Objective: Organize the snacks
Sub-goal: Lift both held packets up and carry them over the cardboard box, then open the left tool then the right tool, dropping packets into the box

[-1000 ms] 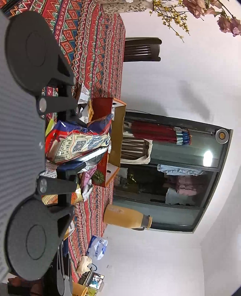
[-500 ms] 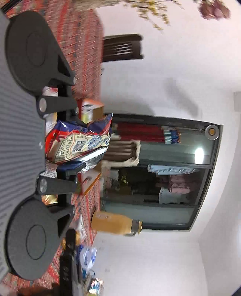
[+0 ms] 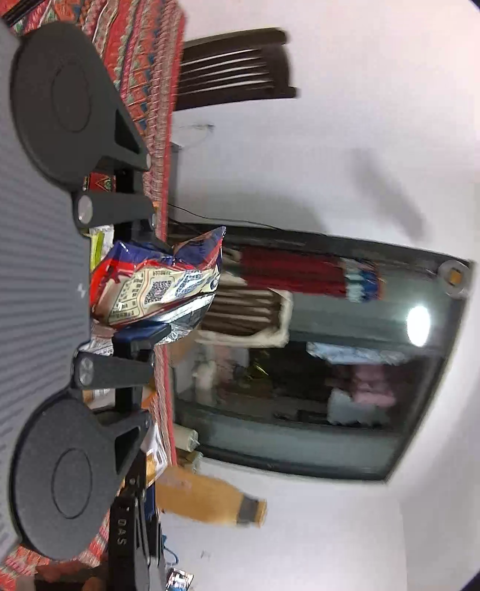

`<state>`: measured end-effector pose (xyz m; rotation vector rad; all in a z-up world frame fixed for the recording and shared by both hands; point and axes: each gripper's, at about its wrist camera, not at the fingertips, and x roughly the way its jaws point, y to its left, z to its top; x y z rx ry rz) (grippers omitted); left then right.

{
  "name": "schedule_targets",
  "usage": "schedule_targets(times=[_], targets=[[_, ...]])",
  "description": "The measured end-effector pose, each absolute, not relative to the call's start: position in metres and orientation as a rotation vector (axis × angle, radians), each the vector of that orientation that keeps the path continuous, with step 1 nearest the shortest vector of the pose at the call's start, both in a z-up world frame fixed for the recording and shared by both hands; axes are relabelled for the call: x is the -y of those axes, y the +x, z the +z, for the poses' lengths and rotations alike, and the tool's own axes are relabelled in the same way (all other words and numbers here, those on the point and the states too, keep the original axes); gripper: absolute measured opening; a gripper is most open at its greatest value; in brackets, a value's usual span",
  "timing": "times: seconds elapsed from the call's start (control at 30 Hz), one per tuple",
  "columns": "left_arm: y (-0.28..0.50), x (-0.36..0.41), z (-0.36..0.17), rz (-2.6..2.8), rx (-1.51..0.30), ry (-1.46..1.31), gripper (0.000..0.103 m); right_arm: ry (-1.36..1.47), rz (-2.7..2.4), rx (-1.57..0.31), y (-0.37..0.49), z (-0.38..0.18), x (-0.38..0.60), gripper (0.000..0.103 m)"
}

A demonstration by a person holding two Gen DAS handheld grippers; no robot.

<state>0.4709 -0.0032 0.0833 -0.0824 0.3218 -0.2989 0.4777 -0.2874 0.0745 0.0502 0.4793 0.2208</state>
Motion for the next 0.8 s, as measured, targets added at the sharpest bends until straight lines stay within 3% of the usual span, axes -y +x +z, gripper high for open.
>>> schedule_targets(times=[0.33, 0.43, 0.5, 0.57, 0.63, 0.8], targets=[[0.59, 0.022, 0.026, -0.263, -0.535, -0.063, 0.038, 0.019, 0.131, -0.668, 0.598, 0.028, 0.272, 0.041], [0.604, 0.029, 0.013, -0.274, -0.566, -0.056, 0.039, -0.012, 0.085, -0.659, 0.609, 0.021, 0.266, 0.05], [0.609, 0.032, 0.008, -0.293, -0.585, -0.056, 0.04, -0.012, 0.063, -0.651, 0.613, 0.02, 0.265, 0.073], [0.607, 0.035, 0.007, -0.281, -0.576, -0.058, 0.048, -0.007, 0.066, -0.635, 0.613, 0.023, 0.264, 0.079], [0.608, 0.032, 0.008, -0.285, -0.565, -0.092, 0.079, -0.002, 0.083, -0.638, 0.611, 0.025, 0.265, 0.079], [0.596, 0.024, 0.017, -0.303, -0.526, -0.128, 0.09, 0.039, 0.101, -0.637, 0.593, 0.034, 0.275, 0.082]])
